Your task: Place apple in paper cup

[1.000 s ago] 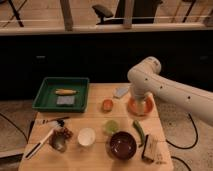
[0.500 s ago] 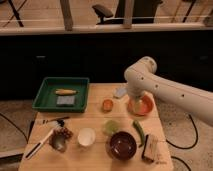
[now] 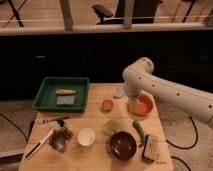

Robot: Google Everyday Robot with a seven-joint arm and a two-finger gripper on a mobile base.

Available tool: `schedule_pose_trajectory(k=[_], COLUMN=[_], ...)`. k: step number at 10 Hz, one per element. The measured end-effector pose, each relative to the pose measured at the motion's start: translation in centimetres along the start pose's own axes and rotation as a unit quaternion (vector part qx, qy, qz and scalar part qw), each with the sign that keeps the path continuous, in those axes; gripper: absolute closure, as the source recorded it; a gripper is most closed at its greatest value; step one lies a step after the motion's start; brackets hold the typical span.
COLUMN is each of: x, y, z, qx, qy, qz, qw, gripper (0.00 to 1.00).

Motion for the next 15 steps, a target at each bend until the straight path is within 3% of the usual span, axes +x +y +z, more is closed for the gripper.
schedule_pose_trajectory(k=[15], x=[-3.4], y=[-2.8], z=[4.9], qx=[0.016], qy=[-0.032], qz=[-0.057], qw=[0.9977], gripper=[0.20])
